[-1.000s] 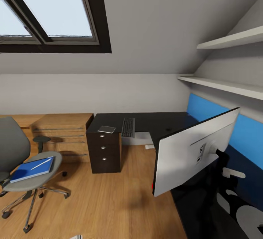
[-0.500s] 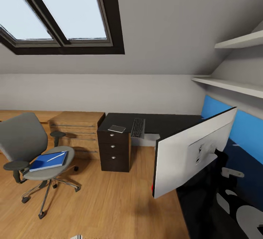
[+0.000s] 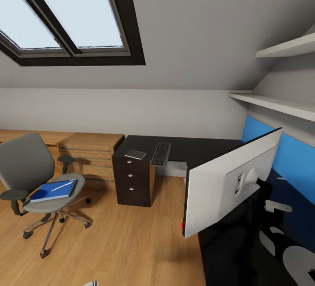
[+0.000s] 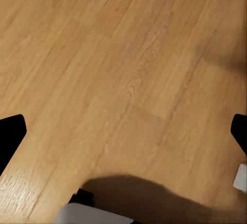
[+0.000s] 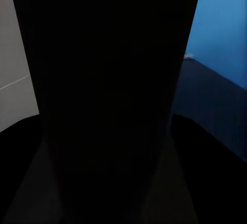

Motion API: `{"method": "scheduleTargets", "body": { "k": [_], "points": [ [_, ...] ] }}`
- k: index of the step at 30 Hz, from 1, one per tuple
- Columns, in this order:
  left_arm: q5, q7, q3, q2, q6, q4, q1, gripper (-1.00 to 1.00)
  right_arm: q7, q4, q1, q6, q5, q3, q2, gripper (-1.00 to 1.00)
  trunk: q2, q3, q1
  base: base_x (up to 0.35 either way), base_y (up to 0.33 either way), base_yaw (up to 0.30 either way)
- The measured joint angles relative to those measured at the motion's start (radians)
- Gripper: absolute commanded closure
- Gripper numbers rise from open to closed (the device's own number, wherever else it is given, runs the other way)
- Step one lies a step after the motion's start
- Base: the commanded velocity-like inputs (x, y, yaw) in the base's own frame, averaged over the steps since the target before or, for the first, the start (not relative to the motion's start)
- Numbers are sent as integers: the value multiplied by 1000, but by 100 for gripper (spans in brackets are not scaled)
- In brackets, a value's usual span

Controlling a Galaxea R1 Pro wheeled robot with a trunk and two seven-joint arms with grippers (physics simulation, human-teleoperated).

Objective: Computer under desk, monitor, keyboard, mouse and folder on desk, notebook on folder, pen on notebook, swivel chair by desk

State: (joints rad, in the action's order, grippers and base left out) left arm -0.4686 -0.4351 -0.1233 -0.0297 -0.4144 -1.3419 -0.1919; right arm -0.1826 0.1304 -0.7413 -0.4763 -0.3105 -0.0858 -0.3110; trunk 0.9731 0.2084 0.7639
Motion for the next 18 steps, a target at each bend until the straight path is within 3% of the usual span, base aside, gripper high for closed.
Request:
{"method": "scheduleTargets", "body": {
  "k": [5,18],
  "points": [
    [0,-1,2,0,5,5,0,-100,0,-1,0,0,-1,1,0,100,0,0,0,106,-190,0],
    [3,-2,-1,-1,6,50,0,-100,2,0,0,1,0,0,1,100,0,0,0,39,-10,0]
  ]
}}
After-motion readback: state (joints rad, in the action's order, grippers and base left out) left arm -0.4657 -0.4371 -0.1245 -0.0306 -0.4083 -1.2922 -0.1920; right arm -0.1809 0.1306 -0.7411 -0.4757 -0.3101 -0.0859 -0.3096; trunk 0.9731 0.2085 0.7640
